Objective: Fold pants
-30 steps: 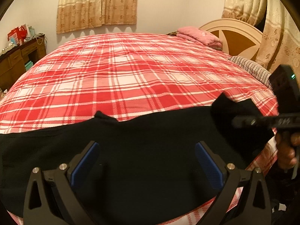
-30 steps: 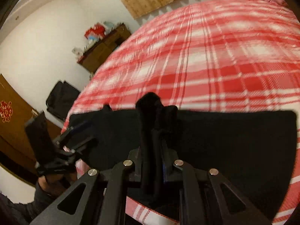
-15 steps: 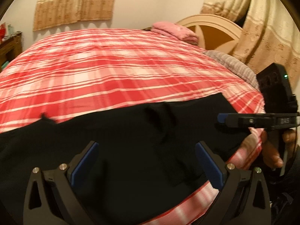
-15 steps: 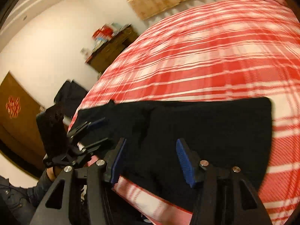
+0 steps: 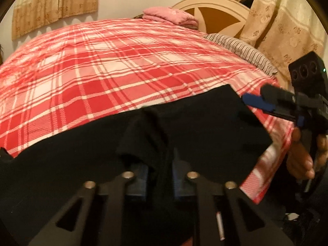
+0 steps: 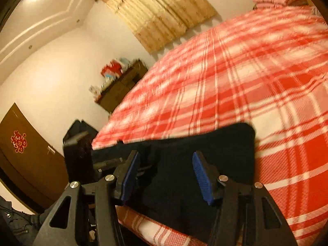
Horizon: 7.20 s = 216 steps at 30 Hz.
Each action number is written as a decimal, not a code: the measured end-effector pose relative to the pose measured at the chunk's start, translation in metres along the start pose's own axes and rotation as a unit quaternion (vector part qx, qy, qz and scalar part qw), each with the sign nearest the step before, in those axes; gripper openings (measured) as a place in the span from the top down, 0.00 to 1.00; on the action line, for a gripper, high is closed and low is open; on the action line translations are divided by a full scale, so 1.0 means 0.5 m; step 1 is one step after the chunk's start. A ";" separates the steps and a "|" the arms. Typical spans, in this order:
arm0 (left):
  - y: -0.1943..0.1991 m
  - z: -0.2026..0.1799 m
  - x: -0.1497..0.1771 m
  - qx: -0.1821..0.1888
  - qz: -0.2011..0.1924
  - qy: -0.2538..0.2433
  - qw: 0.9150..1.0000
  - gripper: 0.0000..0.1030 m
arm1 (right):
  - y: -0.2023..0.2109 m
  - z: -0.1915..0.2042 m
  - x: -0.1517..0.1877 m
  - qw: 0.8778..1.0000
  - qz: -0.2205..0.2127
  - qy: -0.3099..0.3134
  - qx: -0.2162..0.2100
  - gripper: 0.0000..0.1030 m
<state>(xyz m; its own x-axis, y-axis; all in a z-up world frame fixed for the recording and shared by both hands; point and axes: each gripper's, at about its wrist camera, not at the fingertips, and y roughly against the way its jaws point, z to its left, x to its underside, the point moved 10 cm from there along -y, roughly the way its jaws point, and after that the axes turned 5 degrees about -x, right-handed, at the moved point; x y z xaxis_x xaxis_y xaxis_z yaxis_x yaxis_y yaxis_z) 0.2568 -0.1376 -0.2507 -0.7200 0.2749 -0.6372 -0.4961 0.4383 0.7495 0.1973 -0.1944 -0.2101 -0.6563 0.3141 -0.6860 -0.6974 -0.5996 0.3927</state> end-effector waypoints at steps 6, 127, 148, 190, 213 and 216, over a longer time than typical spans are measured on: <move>0.064 0.027 -0.022 0.013 -0.028 0.027 0.999 0.83 | 0.021 0.007 -0.024 0.999 -0.036 0.009 0.008 0.46; 0.432 0.171 -0.096 0.127 -0.210 0.135 0.960 0.98 | -0.079 0.116 0.050 0.993 0.045 0.097 0.048 0.44; 0.335 0.345 0.076 -0.073 -0.141 0.161 0.974 0.41 | -0.248 0.209 0.210 0.974 0.210 0.020 -0.078 0.39; 0.244 0.270 0.027 -0.020 -0.122 0.139 0.982 0.38 | -0.070 0.253 0.006 0.978 0.118 0.171 0.010 0.86; 0.129 0.180 0.054 -0.069 -0.034 0.055 0.996 0.33 | 0.021 -0.057 0.081 0.980 0.144 0.048 0.127 0.50; 0.121 0.190 0.068 -0.081 -0.023 0.055 0.995 0.32 | 0.043 -0.039 0.053 0.980 0.115 0.073 0.144 0.50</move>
<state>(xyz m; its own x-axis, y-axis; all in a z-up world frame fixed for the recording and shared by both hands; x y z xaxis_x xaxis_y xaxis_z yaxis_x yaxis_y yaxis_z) 0.2483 -0.0205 -0.2442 -0.7390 0.1592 -0.6546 -0.5950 0.3017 0.7450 0.1706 -0.2133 -0.2320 -0.7720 0.0742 -0.6313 -0.6024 -0.4023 0.6894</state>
